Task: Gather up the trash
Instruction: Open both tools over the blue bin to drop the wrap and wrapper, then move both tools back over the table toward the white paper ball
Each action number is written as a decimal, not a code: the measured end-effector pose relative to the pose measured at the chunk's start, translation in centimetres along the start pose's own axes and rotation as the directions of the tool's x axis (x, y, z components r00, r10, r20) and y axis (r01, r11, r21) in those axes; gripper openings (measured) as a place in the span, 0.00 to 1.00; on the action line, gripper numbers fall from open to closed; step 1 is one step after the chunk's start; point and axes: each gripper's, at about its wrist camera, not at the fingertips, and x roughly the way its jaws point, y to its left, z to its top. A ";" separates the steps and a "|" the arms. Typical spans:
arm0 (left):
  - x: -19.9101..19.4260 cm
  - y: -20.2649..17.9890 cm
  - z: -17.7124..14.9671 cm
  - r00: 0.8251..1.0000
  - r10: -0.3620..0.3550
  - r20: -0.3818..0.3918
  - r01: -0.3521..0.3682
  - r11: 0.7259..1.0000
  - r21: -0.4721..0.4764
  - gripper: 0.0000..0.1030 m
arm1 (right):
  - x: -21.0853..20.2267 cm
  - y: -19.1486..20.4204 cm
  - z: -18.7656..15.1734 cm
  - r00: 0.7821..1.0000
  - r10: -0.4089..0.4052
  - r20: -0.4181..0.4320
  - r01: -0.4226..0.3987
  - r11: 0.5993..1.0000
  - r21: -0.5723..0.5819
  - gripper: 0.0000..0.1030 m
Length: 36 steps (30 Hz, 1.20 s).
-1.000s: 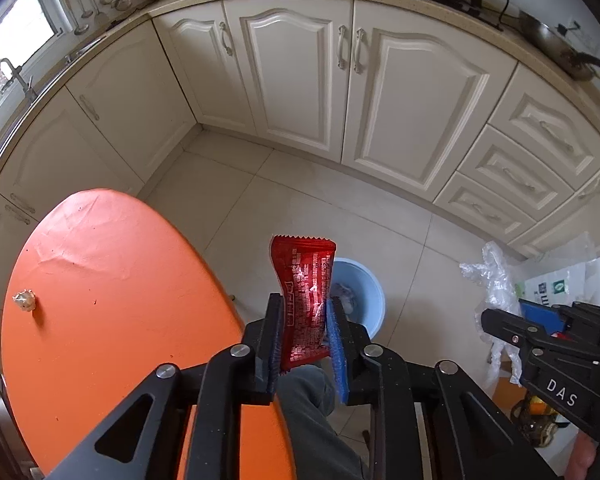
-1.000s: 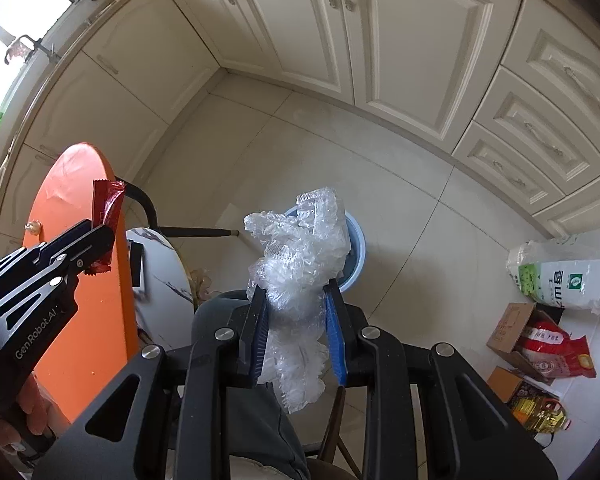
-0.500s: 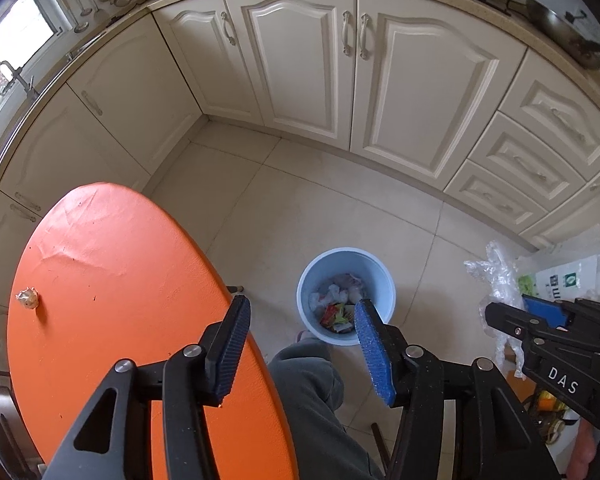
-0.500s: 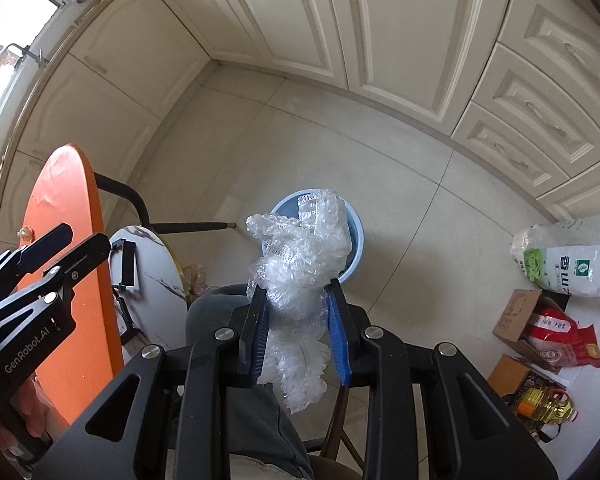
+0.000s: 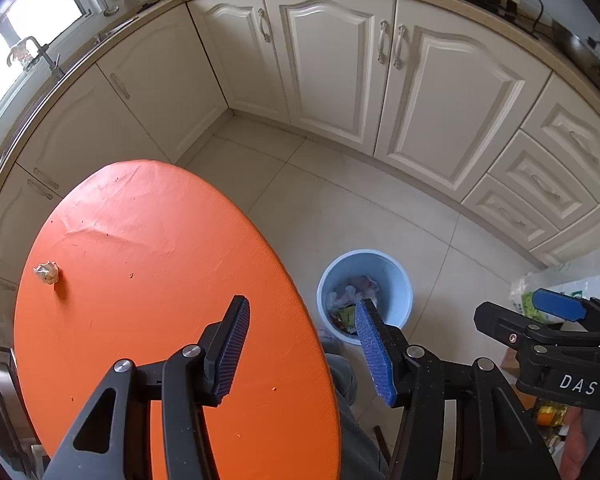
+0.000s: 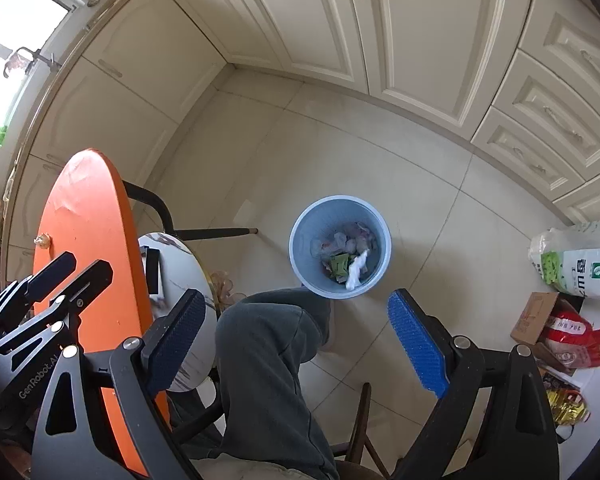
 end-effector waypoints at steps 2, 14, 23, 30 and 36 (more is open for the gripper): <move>-0.2 0.4 -0.4 1.000 -0.003 -0.005 0.003 1.000 0.000 0.50 | 0.1 0.2 -0.2 1.000 -0.008 -0.004 0.008 1.000 -0.002 0.91; -2.1 2.9 -1.9 1.000 -0.027 0.000 0.027 1.000 -0.013 0.50 | -1.6 1.4 -1.6 0.999 -0.035 0.022 0.035 0.999 -0.012 0.91; -5.1 6.3 -5.3 0.999 -0.037 0.031 0.038 0.998 -0.055 0.50 | -2.8 4.8 -3.6 0.997 -0.050 0.053 0.054 0.996 -0.065 0.91; -7.8 10.8 -9.1 0.998 -0.039 0.053 0.046 0.991 -0.127 0.50 | -3.1 9.5 -5.6 0.998 -0.040 0.054 0.047 0.988 -0.145 0.91; -9.8 15.8 -13.0 0.997 -0.003 0.074 0.019 0.977 -0.212 0.50 | -3.0 13.5 -6.9 0.998 -0.035 0.058 0.046 0.978 -0.201 0.91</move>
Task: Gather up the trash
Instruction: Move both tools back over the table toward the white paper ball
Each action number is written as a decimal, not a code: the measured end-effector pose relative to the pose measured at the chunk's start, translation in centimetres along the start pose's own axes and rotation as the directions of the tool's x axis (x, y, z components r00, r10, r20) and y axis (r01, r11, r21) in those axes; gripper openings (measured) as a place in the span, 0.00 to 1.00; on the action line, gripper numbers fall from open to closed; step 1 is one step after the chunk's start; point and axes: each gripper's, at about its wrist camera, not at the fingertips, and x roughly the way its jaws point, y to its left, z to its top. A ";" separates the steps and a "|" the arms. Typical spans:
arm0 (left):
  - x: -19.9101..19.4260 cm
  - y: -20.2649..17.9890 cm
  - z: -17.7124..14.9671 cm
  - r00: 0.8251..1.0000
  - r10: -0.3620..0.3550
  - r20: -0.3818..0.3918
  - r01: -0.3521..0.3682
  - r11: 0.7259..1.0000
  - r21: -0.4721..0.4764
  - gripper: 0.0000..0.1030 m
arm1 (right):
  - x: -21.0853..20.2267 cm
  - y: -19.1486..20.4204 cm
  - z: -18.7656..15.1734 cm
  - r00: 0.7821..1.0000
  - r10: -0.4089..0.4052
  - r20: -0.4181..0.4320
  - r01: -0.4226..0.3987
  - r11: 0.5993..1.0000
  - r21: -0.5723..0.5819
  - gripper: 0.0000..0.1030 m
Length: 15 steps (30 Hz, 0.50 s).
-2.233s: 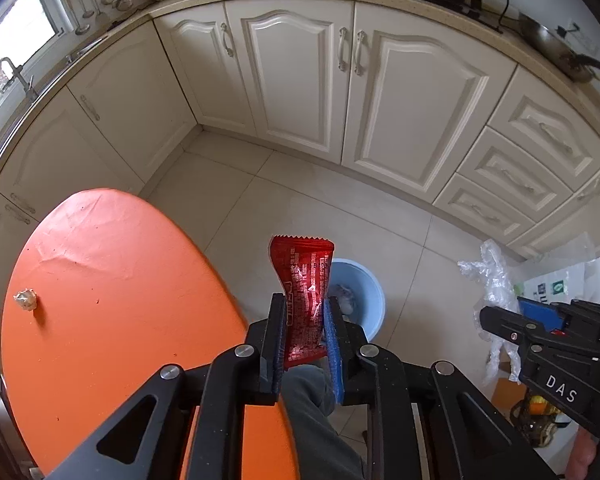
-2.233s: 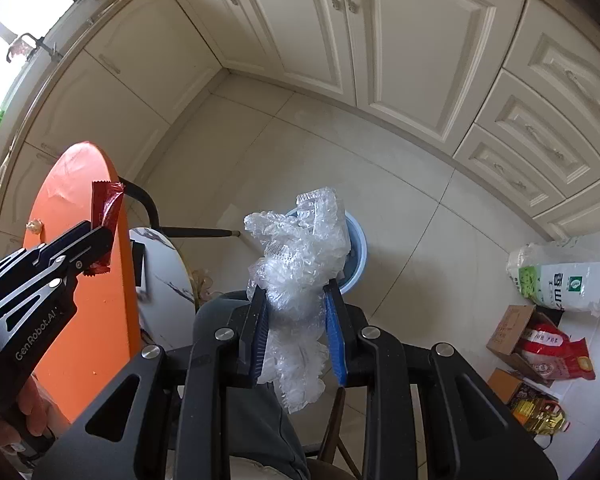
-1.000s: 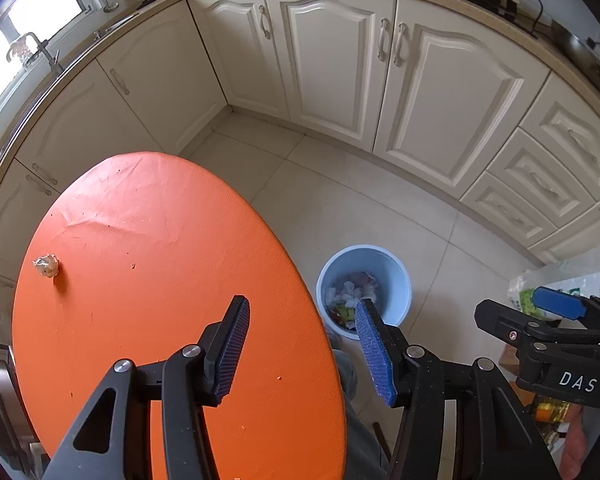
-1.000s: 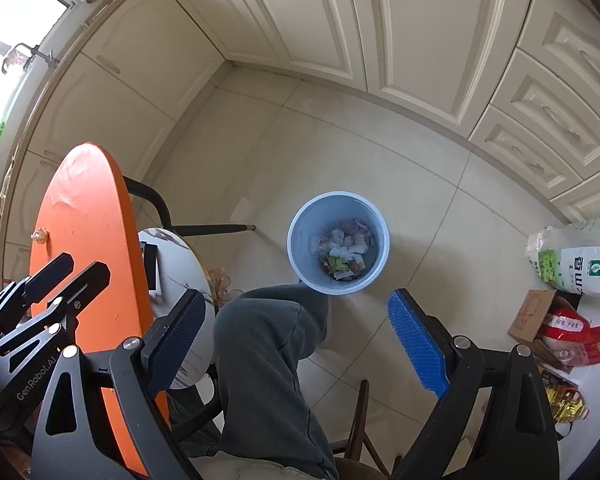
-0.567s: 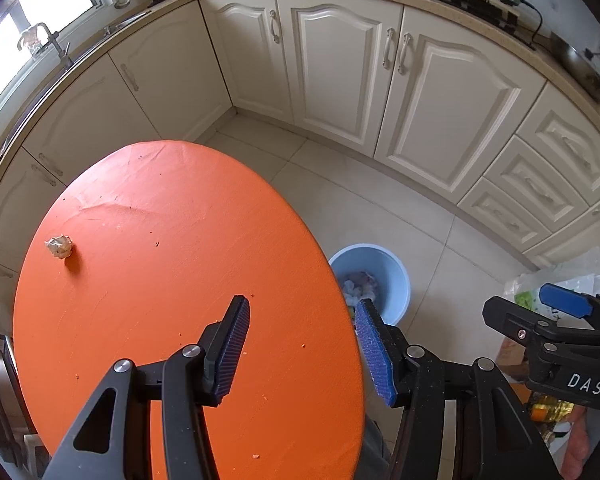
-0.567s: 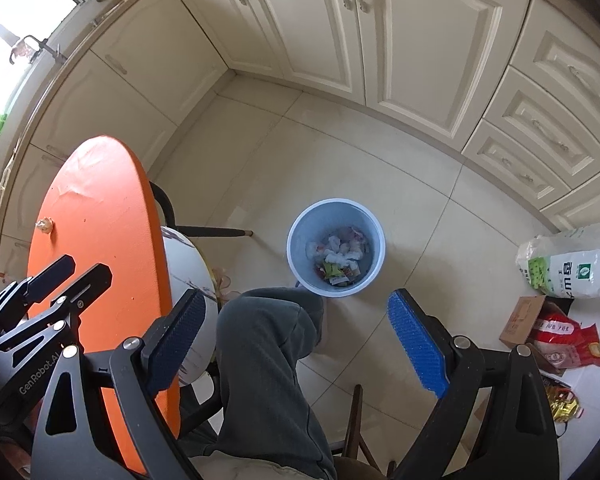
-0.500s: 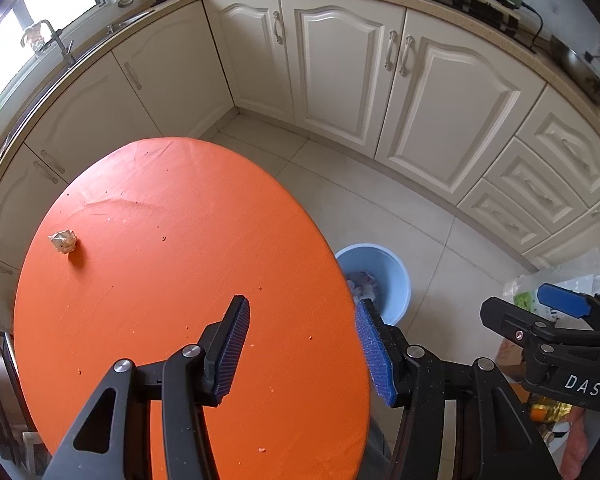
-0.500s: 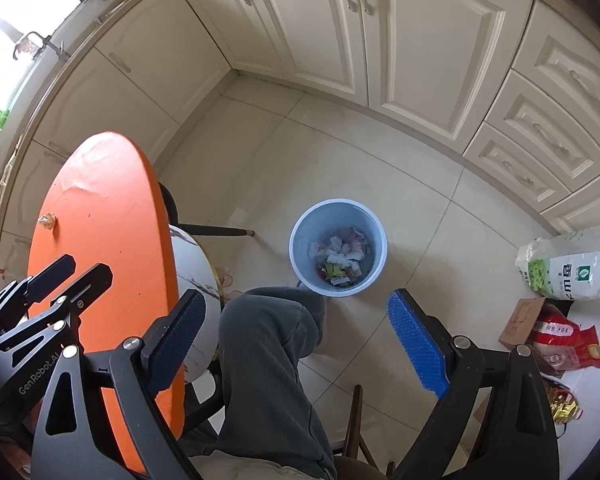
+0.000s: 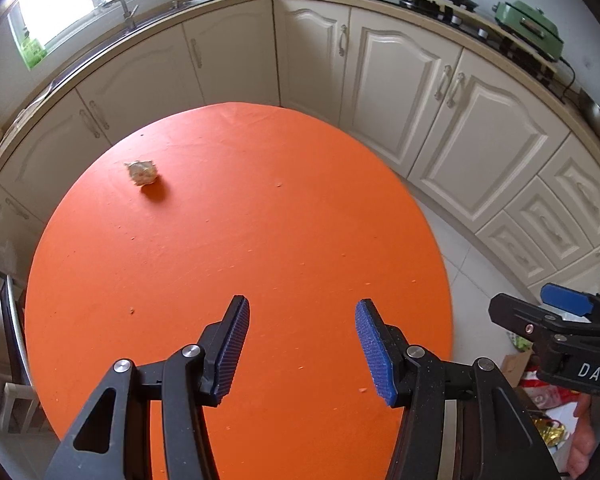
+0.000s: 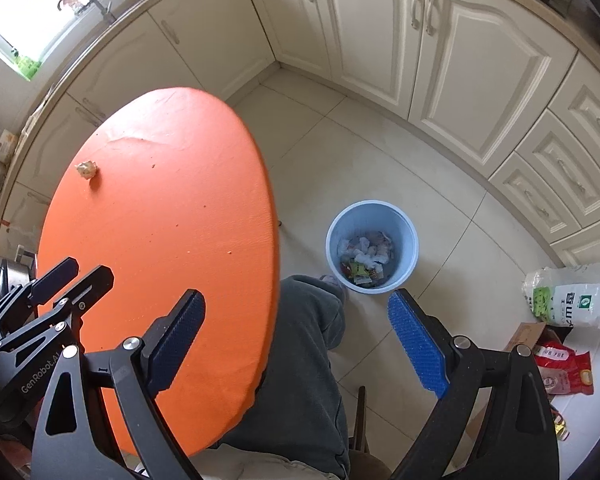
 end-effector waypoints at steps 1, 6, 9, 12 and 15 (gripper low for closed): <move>-0.3 0.8 -0.5 1.000 0.009 0.005 -0.009 1.000 -0.015 0.50 | 0.0 0.8 -0.1 1.000 -0.003 0.001 0.003 1.000 -0.015 0.91; -1.6 4.4 -2.6 0.999 0.036 0.005 -0.036 0.995 -0.088 0.50 | 0.6 5.2 -0.4 1.000 0.005 -0.010 -0.006 0.995 -0.095 0.91; -2.0 6.5 -3.2 0.999 0.045 -0.006 -0.045 0.991 -0.128 0.50 | 1.4 8.3 -0.3 1.000 0.006 -0.031 -0.011 0.988 -0.157 0.91; -2.4 8.6 -3.4 0.998 0.062 -0.015 -0.063 0.984 -0.168 0.50 | 2.2 11.3 0.0 0.999 0.013 -0.045 -0.023 0.977 -0.210 0.91; -2.5 10.6 -3.0 0.997 0.071 -0.021 -0.074 0.975 -0.208 0.50 | 3.1 14.0 0.3 0.998 0.014 -0.059 -0.029 0.966 -0.259 0.91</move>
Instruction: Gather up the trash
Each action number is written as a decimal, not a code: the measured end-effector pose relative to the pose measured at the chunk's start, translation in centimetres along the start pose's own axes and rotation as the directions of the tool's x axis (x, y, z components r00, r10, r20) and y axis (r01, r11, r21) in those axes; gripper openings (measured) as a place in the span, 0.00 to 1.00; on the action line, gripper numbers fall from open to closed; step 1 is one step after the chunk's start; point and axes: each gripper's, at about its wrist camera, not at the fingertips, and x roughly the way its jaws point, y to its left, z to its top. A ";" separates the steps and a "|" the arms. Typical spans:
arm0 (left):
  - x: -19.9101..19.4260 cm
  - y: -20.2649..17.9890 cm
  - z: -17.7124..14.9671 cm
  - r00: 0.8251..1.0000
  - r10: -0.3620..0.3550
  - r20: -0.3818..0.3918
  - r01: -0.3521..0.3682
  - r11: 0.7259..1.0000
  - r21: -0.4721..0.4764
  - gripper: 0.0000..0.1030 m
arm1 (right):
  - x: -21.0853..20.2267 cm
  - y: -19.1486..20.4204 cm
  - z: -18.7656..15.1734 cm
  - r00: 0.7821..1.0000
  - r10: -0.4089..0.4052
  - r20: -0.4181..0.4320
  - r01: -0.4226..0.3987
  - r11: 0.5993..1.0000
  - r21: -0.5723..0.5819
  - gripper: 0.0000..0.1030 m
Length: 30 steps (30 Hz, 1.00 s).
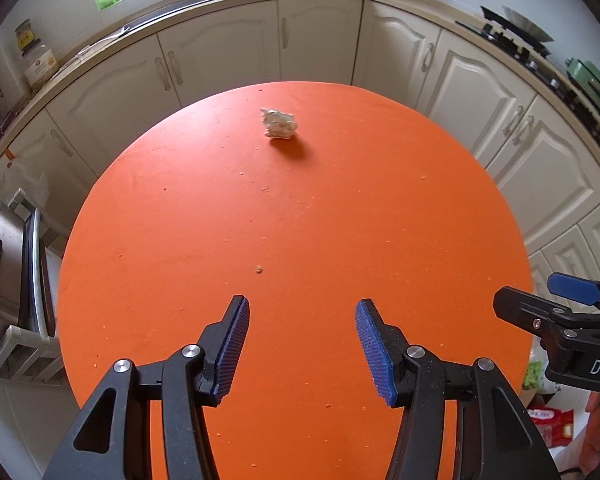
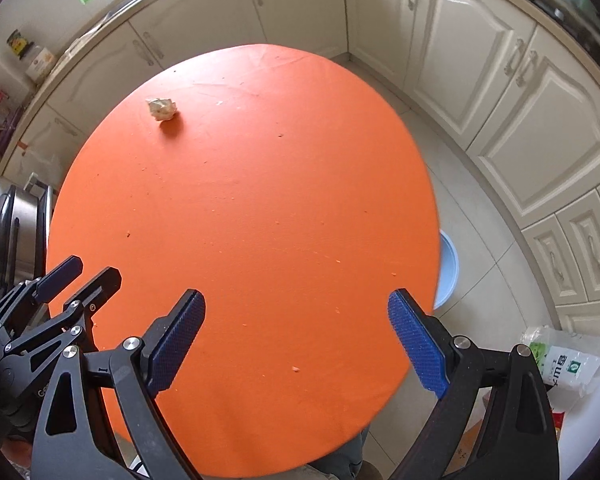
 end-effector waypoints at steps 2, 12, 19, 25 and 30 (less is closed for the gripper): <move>0.1 1.3 0.7 1.000 0.010 -0.001 -0.010 1.000 -0.025 0.50 | 0.7 1.5 0.7 1.000 0.006 -0.008 -0.006 0.999 -0.034 0.91; 1.5 7.3 3.7 0.999 0.038 -0.024 -0.041 0.990 -0.134 0.50 | 3.6 8.5 4.8 0.999 -0.006 -0.034 0.001 0.989 -0.146 0.91; 4.6 10.2 7.6 0.998 0.038 -0.047 -0.047 0.980 -0.192 0.50 | 6.1 12.1 9.1 0.999 0.001 -0.051 -0.010 0.986 -0.169 0.91; 6.9 13.5 10.2 0.996 0.057 -0.066 -0.070 0.970 -0.231 0.50 | 8.1 14.5 13.0 0.998 -0.027 -0.050 0.016 0.977 -0.214 0.91; 9.3 15.1 12.2 0.994 0.070 -0.086 -0.090 0.962 -0.256 0.50 | 10.8 16.2 15.7 0.996 -0.031 -0.079 0.010 0.968 -0.250 0.91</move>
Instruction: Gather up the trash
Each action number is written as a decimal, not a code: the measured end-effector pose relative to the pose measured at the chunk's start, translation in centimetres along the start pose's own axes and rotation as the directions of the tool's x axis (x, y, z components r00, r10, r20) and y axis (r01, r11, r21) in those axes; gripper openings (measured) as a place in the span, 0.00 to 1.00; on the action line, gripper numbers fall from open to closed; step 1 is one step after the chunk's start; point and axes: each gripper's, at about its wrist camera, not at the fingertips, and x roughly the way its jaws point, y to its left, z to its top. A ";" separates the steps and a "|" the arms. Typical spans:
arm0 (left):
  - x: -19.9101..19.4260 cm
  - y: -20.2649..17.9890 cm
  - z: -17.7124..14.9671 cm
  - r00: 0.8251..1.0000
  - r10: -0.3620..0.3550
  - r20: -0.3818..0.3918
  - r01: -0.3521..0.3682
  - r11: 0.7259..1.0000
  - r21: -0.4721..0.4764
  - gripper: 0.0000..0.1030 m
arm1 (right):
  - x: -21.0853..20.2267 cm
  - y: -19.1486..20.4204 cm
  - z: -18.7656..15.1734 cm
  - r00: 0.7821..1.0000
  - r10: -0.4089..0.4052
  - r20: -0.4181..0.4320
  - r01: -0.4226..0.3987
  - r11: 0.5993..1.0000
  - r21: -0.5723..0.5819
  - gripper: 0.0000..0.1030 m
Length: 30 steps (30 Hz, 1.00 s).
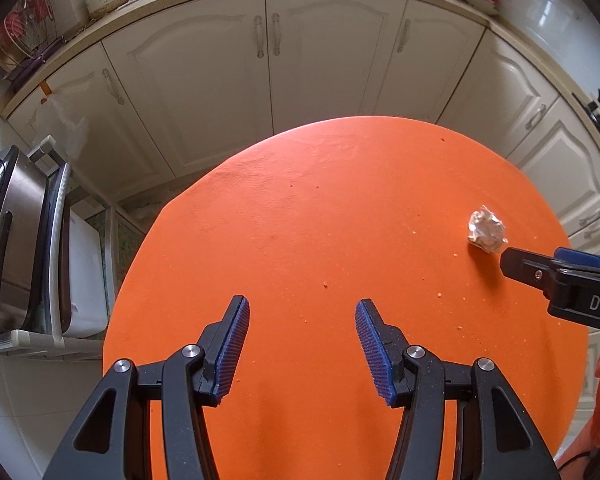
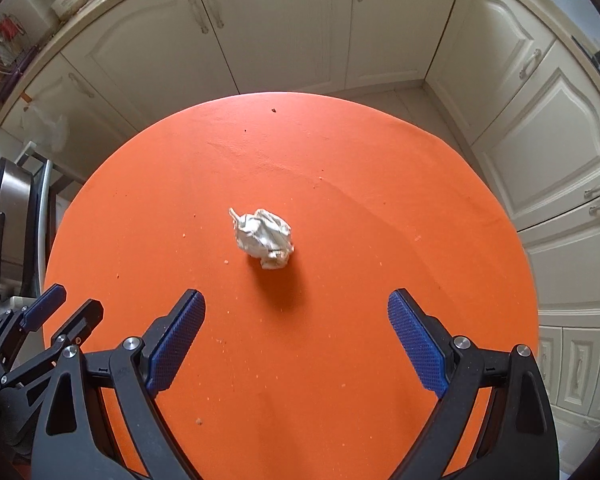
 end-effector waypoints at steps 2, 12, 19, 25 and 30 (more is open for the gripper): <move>1.2 0.6 1.1 1.000 0.005 -0.005 -0.006 1.000 -0.018 0.50 | 0.9 0.5 1.0 1.000 -0.002 -0.011 0.002 1.000 -0.013 0.90; 3.3 2.3 1.8 1.000 -0.009 -0.016 0.008 0.998 -0.069 0.50 | 4.0 2.8 2.5 0.997 -0.041 -0.063 0.033 0.993 -0.115 0.37; 1.5 2.8 -0.3 1.000 -0.014 0.001 0.014 0.997 -0.071 0.50 | 2.4 2.8 0.4 0.999 -0.021 -0.046 0.015 0.992 -0.128 0.33; -0.8 2.5 -3.6 1.000 -0.029 0.010 0.029 0.998 -0.057 0.50 | -0.6 2.8 -4.3 0.999 0.010 -0.040 -0.016 0.990 -0.144 0.33; -2.6 2.4 -6.9 0.998 -0.056 -0.001 0.056 0.997 -0.053 0.50 | -2.3 4.0 -9.4 0.997 0.033 -0.072 -0.046 0.983 -0.178 0.34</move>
